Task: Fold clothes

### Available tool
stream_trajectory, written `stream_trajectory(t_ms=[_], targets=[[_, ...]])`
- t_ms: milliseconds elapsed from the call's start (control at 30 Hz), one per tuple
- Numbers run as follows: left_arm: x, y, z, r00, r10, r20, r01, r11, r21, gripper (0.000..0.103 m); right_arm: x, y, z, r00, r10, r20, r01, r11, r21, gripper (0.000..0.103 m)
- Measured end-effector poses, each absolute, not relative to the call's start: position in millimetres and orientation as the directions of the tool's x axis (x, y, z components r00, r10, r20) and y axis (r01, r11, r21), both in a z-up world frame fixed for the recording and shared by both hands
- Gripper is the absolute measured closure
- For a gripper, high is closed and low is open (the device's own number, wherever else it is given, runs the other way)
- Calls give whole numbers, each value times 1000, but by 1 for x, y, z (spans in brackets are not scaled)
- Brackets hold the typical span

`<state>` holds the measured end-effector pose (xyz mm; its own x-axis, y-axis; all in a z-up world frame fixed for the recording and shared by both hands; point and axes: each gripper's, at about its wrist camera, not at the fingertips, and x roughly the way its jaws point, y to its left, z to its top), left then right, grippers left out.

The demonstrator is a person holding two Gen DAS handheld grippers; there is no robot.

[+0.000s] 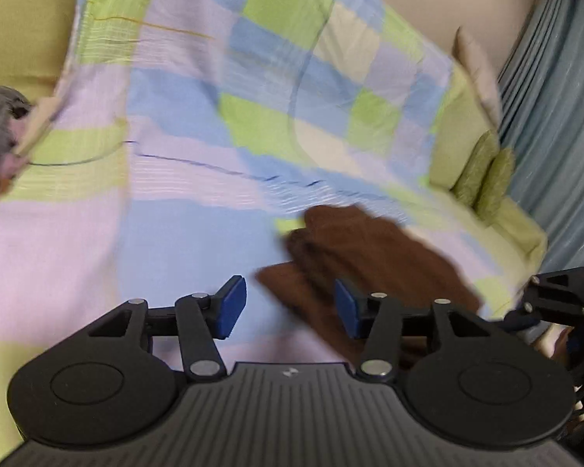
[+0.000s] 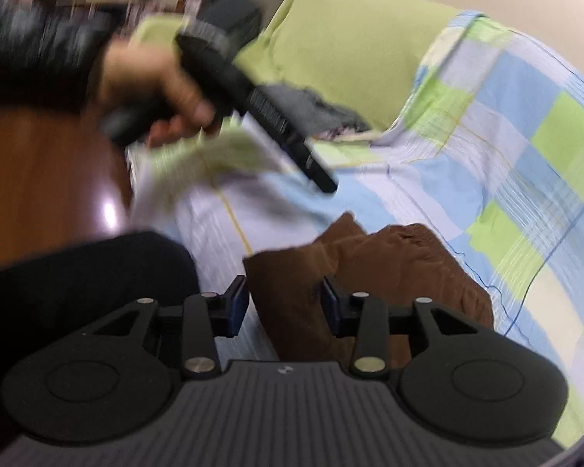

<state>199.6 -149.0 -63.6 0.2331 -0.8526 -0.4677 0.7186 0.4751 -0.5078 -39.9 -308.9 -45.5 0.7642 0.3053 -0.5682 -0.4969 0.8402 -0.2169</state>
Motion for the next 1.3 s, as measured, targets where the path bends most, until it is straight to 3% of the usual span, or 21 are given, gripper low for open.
stream_trajectory(t_ms=[67,200,333,467,567,600,633,667,933,1033,1133,1200,1300], targets=[[194,-160,-66,221,-869,-442,711,454,-537,40,-46,-325,-41,789,276,-548,-447,871,-204,62],[193,-188,-74,208,-843,-496,694,484,-532,40,-50,-370,-37,821,200,-534,-330,931,-159,57],[187,-203,-80,201,-819,-537,684,510,-522,42,-30,-447,-56,820,177,-545,-181,982,47,57],[173,-199,-74,247,-797,-552,680,548,-487,41,12,-511,-84,781,298,-549,-132,938,321,57],[159,-188,-69,275,-794,-543,682,559,-472,43,31,-530,-103,728,389,-564,-152,894,421,65],[156,-187,-69,269,-797,-540,683,553,-476,57,35,-532,-109,711,412,-570,-156,883,444,78],[153,-186,-70,264,-801,-537,684,548,-481,78,40,-532,-115,700,424,-574,-155,875,458,86],[151,-189,-72,252,-793,-554,686,550,-476,94,40,-530,-117,697,429,-575,-156,873,463,94],[132,-172,-69,245,-793,-557,669,554,-495,94,22,-529,-104,705,438,-558,-146,859,491,98],[134,-171,-82,251,-791,-558,636,570,-521,94,21,-526,-106,694,408,-593,-137,884,447,98],[130,-170,-81,278,-777,-565,652,585,-483,83,29,-524,-115,688,367,-626,-106,904,414,91],[124,-167,-74,309,-752,-582,671,606,-427,66,22,-521,-106,718,334,-610,-103,919,382,85],[102,-163,-61,367,-711,-601,755,605,-255,63,-7,-513,-80,777,286,-561,-132,945,298,79]])
